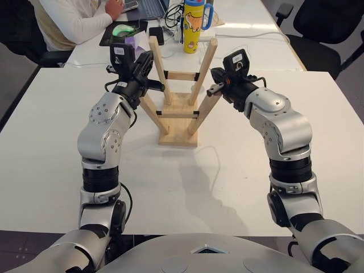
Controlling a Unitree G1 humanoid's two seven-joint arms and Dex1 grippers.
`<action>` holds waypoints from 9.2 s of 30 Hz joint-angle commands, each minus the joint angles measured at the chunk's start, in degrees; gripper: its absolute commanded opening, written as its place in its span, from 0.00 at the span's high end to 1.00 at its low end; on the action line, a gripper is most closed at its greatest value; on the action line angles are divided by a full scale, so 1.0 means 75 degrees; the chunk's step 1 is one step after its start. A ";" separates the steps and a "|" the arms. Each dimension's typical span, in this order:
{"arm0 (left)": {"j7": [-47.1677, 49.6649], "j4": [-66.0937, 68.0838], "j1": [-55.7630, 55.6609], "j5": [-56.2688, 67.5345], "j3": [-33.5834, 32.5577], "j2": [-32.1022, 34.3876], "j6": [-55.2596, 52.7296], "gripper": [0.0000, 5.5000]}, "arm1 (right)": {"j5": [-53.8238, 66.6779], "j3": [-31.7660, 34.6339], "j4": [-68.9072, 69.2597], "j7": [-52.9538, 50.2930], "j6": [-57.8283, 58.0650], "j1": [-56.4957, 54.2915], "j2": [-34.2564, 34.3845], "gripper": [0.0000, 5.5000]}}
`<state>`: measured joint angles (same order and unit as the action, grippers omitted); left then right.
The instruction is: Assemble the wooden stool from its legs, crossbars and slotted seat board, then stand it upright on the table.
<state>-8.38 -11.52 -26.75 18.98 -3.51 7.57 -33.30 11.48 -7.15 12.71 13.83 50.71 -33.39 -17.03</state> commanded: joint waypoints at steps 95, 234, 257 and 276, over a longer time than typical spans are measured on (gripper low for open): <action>-0.1646 0.4506 0.1595 -0.2734 0.1096 0.2038 0.2482 1.00 | -0.2513 -0.0608 -0.2923 0.2302 -0.3848 0.2247 -0.1315 1.00; -0.1582 0.6812 0.0389 -0.4879 0.2139 0.2938 0.8217 1.00 | -0.3001 -0.0591 -0.2380 0.1104 -0.2554 0.2598 -0.0501 1.00; -0.1004 0.7822 0.0365 -0.4980 0.2373 0.1993 0.7867 1.00 | -0.0845 0.0844 -0.2161 0.1086 -0.3636 0.3129 0.0352 1.00; -0.1522 0.7403 0.0592 -0.4923 0.2570 0.1667 0.7304 1.00 | -0.1348 0.0064 -0.2438 0.0998 -0.3290 0.3002 0.0481 1.00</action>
<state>-18.33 45.81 -23.38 -17.94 14.55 21.28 21.56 0.44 -5.57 -7.38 19.94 26.34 -10.25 -14.46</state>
